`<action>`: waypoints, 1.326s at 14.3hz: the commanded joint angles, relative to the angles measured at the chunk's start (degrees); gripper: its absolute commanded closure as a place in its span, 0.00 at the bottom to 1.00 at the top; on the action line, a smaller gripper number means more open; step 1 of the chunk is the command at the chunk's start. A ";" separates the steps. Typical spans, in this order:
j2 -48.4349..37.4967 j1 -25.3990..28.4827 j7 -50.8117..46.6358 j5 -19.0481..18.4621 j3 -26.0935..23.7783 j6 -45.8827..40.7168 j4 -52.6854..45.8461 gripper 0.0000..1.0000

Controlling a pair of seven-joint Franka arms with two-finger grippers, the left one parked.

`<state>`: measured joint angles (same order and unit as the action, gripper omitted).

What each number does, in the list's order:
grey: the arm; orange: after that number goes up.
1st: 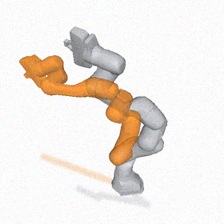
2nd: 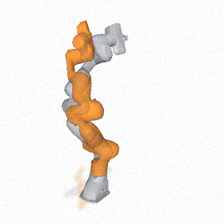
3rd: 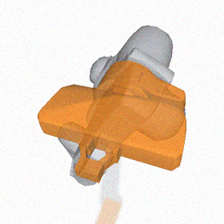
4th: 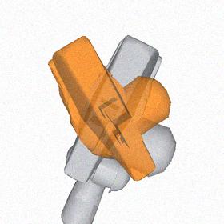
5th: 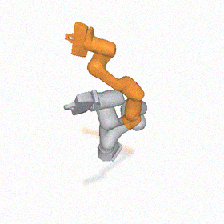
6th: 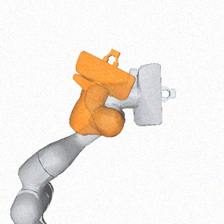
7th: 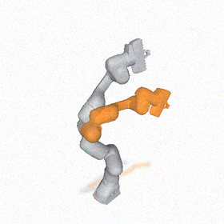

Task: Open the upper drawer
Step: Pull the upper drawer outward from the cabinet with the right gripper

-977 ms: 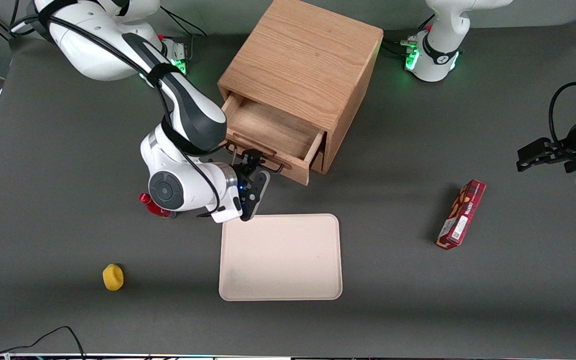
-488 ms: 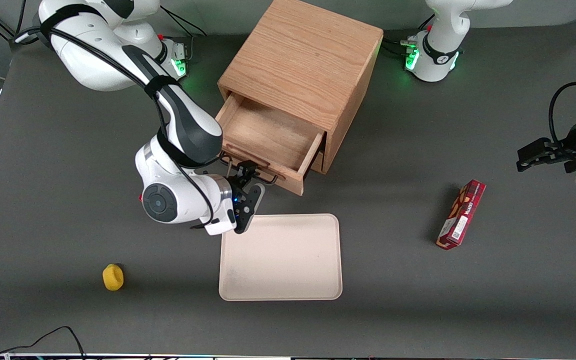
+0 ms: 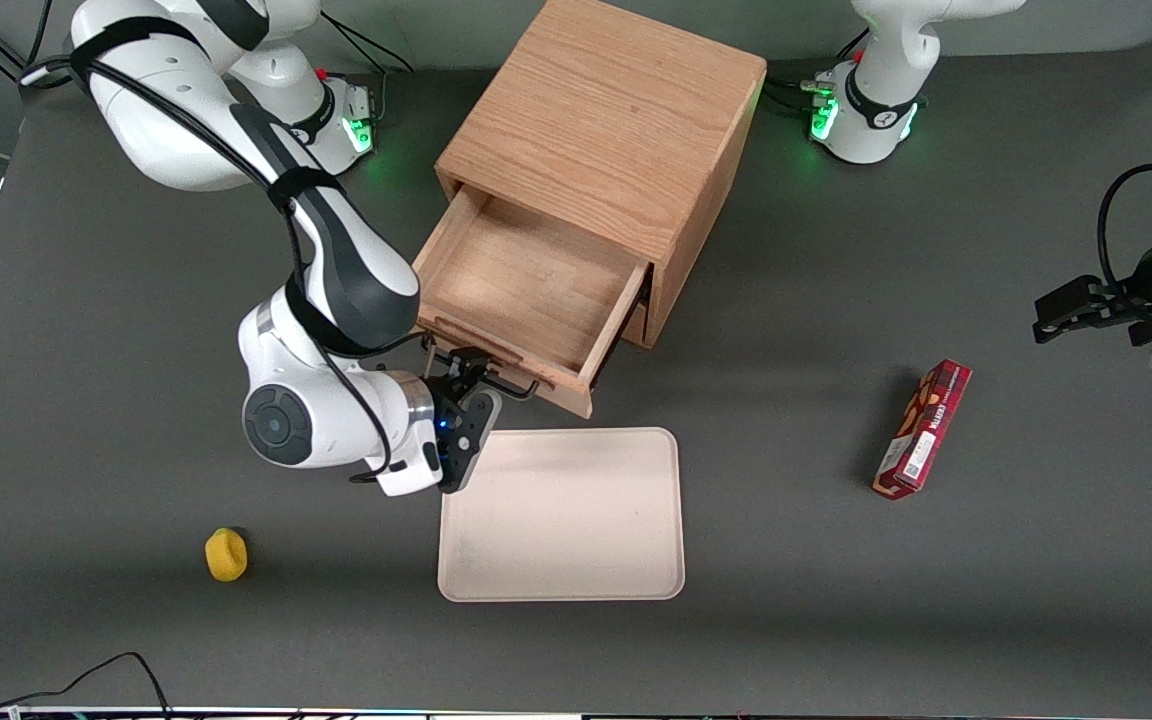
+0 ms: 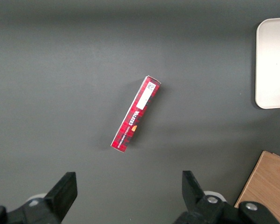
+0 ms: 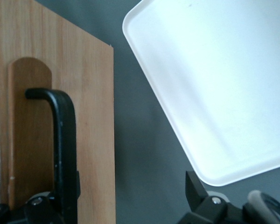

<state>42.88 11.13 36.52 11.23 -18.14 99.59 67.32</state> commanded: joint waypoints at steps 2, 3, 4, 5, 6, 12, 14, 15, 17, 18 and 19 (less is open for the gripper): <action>2.82 0.21 1.89 -0.86 0.65 -4.39 -6.31 0.00; 2.82 0.29 1.89 -0.77 1.00 -5.01 -6.84 0.00; 2.91 0.12 1.97 -0.77 1.18 -5.02 -6.94 0.00; 2.91 0.12 2.93 -0.77 1.18 -5.10 -7.11 0.00; 2.91 0.12 3.98 -0.77 1.35 -5.11 -7.37 0.00; 4.93 0.30 4.79 -0.86 2.94 -5.11 -11.50 0.00; 4.93 0.21 7.58 -0.94 4.16 -5.37 -12.03 0.00; 4.84 0.38 8.73 -0.86 5.30 -5.63 -12.73 0.00; 4.32 0.38 8.83 -0.86 5.40 -6.86 -13.88 0.00; 4.23 0.47 8.83 -0.86 5.40 -7.47 -14.23 0.00; 3.70 0.56 8.74 -0.94 5.31 -7.74 -14.58 0.00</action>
<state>46.25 11.01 44.18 11.01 -13.06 93.83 55.72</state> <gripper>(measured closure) 0.000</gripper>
